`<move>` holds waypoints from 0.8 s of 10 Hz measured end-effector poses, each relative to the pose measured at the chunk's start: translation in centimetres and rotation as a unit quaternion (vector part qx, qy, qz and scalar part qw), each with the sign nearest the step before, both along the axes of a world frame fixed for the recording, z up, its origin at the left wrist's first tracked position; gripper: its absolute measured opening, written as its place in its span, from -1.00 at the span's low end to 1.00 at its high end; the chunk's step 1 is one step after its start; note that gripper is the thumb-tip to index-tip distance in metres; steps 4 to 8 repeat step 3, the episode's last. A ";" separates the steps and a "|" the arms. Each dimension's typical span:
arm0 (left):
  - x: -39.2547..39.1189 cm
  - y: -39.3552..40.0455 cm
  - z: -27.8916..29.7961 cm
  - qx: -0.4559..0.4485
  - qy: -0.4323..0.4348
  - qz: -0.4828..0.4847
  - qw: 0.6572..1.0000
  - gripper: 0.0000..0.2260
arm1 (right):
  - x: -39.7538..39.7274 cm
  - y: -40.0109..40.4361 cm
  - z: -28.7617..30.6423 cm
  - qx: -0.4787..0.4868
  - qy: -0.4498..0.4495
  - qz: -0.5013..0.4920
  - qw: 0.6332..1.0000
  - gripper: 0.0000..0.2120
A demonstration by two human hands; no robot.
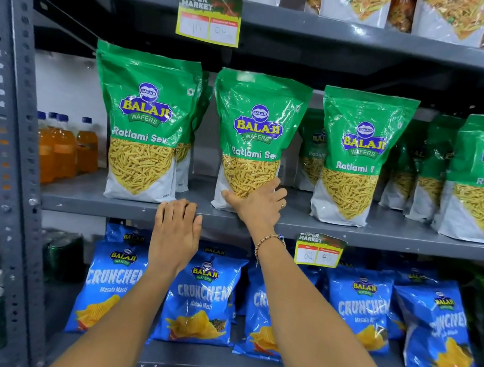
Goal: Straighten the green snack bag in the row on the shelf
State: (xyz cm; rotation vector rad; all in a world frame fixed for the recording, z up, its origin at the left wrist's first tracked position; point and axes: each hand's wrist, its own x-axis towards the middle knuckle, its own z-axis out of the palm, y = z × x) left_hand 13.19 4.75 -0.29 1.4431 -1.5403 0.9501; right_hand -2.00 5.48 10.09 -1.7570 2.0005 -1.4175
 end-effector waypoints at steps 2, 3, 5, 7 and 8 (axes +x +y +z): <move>0.2 0.9 0.9 0.030 -0.007 -0.022 0.999 -0.67 | -0.7 1.6 0.7 0.041 -0.054 0.065 0.996 0.30; 0.1 1.5 1.3 0.035 0.010 -0.044 0.998 -0.66 | -1.2 4.1 0.2 0.052 -0.040 0.094 0.993 0.31; 0.1 1.5 1.3 0.035 0.010 -0.044 0.998 -0.66 | -1.2 4.1 0.2 0.052 -0.040 0.094 0.993 0.31; 0.1 1.5 1.3 0.035 0.010 -0.044 0.998 -0.66 | -1.2 4.1 0.2 0.052 -0.040 0.094 0.993 0.31; 0.1 1.5 1.3 0.035 0.010 -0.044 0.998 -0.66 | -1.2 4.1 0.2 0.052 -0.040 0.094 0.993 0.31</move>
